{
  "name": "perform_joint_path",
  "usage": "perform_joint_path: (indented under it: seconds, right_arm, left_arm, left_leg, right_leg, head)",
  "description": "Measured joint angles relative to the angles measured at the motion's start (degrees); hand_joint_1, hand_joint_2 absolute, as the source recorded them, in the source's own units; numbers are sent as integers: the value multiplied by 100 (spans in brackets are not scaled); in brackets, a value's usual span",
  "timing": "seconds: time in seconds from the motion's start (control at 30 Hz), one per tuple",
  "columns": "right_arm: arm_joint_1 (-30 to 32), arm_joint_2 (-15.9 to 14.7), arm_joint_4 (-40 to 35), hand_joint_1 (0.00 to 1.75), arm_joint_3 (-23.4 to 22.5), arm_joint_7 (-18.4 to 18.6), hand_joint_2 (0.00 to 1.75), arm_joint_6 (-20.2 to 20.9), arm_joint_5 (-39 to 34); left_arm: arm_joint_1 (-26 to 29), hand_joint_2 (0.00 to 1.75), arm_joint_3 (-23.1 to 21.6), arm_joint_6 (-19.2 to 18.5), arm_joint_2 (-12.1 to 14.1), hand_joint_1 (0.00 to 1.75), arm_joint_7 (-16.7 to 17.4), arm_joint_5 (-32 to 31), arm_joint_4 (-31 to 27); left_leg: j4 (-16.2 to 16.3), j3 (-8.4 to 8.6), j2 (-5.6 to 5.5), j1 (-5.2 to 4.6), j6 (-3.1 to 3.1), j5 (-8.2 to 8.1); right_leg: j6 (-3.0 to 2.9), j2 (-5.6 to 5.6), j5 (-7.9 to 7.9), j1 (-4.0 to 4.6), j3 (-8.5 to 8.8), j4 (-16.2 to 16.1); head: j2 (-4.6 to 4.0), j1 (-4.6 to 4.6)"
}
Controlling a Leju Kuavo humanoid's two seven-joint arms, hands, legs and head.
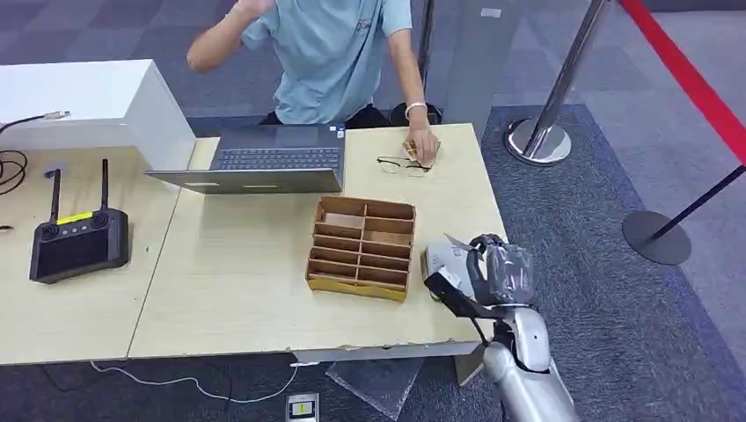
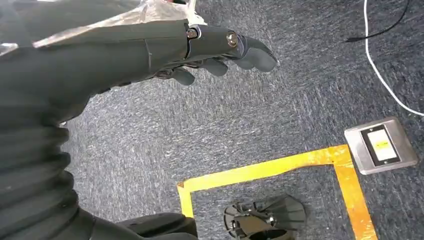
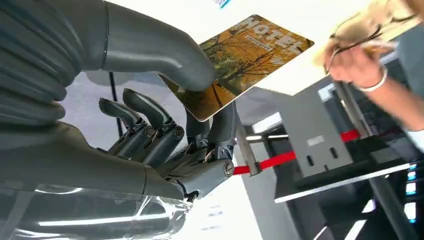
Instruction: Pass the card to the sensor for recognition and then transmit it.
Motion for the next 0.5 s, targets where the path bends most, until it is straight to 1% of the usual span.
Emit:
perform_joint_path:
  seconds: [0.17,0.27,0.5]
  right_arm:
    - [-17,35,111,175,-139,57,175,0,-9]
    - [-12,74,234,175,-240,-42,175,0,-75]
    - [-8,131,479,175,-262,26,175,2,-112]
  left_arm:
    - [0,175,0,2,0,0,-9,37,0]
    - [0,175,0,0,-2,0,26,63,0]
    - [-1,175,0,4,-2,0,22,90,0]
  left_leg:
    - [0,-1,-1,0,0,0]
    - [0,-2,0,0,0,0]
    - [0,-1,0,0,0,0]
  right_leg:
    - [0,0,0,0,-1,0]
    - [0,0,0,0,-1,0]
    - [0,0,0,0,-1,0]
  head:
    - [-2,0]
    - [0,2]
    - [0,0]
